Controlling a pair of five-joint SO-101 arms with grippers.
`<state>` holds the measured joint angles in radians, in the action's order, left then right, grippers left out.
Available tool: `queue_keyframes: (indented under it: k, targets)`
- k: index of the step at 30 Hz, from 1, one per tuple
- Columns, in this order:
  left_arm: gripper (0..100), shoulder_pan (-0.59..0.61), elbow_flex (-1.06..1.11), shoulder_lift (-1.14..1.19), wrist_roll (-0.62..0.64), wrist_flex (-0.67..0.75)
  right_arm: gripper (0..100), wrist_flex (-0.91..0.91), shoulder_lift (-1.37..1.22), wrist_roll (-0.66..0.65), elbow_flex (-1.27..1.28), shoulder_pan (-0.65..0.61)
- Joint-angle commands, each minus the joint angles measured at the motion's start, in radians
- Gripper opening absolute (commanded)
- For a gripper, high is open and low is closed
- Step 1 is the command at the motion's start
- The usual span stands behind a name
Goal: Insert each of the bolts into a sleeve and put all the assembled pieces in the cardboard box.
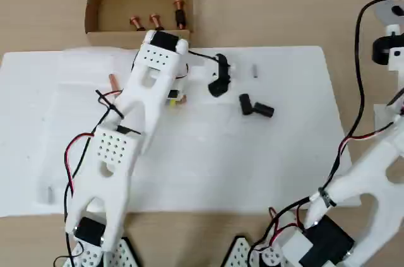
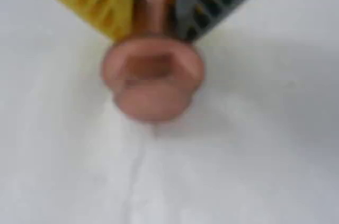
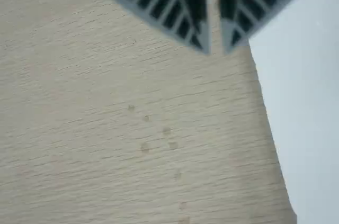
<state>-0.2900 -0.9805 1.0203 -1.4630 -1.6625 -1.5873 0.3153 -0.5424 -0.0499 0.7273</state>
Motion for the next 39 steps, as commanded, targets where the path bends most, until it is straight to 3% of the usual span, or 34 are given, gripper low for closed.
queue_keyframes:
  k: [1,4,8,12,15,19,26,29,32,39]
  targets:
    - [2,-0.017,-0.143,0.027,0.040,-0.009,1.2,0.005,0.001,-0.002,-0.048,0.012]
    - [2,-0.017,-0.292,0.027,0.057,-0.092,1.2,0.005,-0.001,-0.002,-0.048,0.012]
    - [1,-0.012,-0.512,0.027,0.209,-0.091,1.2,-0.006,-0.001,-0.002,-0.033,-0.027]
    - [1,-0.012,-0.700,0.027,0.379,-0.091,1.2,-0.009,0.001,-0.002,0.071,-0.166]
    - [1,-0.009,-0.686,-0.031,0.508,-0.091,1.2,-0.003,-0.001,-0.002,0.148,-0.292]
    - [1,0.052,-0.684,-0.151,0.778,-0.091,1.2,0.012,-0.002,-0.028,0.173,-0.463]
    - [1,0.255,-0.677,-0.351,1.192,-0.092,1.2,0.017,-0.044,-0.141,0.170,-0.759]
    - [1,0.348,-0.671,-0.412,1.304,-0.094,1.2,0.081,-0.145,-0.051,0.171,-0.814]
    - [1,0.410,-0.595,-0.466,1.326,-0.095,1.2,0.163,-0.277,0.121,0.156,-0.842]
    - [1,0.440,-0.126,-0.671,1.324,-0.094,1.2,0.195,-0.587,0.479,-0.007,-0.934]
